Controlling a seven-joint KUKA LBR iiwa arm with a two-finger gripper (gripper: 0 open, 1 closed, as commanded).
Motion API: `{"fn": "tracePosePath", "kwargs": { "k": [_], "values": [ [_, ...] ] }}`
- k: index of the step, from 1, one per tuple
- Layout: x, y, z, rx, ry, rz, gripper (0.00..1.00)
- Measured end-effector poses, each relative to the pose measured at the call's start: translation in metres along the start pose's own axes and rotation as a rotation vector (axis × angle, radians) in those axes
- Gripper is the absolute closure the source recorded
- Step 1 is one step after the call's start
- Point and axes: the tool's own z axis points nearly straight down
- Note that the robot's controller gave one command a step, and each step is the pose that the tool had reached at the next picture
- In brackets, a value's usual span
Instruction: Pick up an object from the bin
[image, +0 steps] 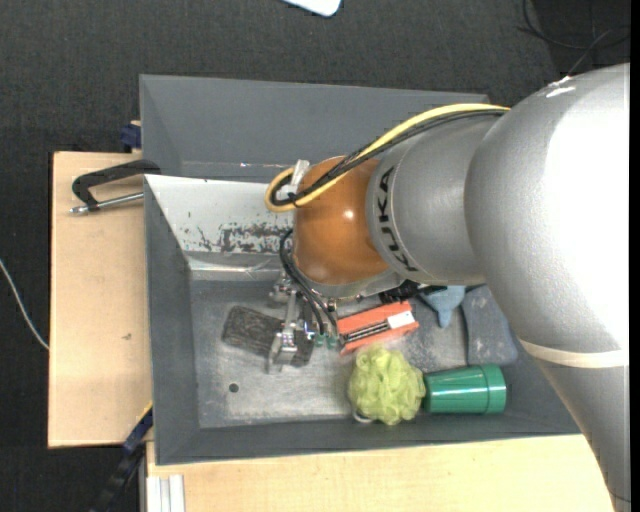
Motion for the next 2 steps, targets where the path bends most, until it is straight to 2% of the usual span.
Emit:
{"fn": "tracePosePath", "kwargs": {
  "k": [1, 2],
  "values": [
    [-0.0018, 0.0023, 0.0031, -0.008, -0.008, 0.318, 1.00],
    [-0.0018, 0.0023, 0.0031, -0.008, -0.008, 0.317, 1.00]
  ]
}}
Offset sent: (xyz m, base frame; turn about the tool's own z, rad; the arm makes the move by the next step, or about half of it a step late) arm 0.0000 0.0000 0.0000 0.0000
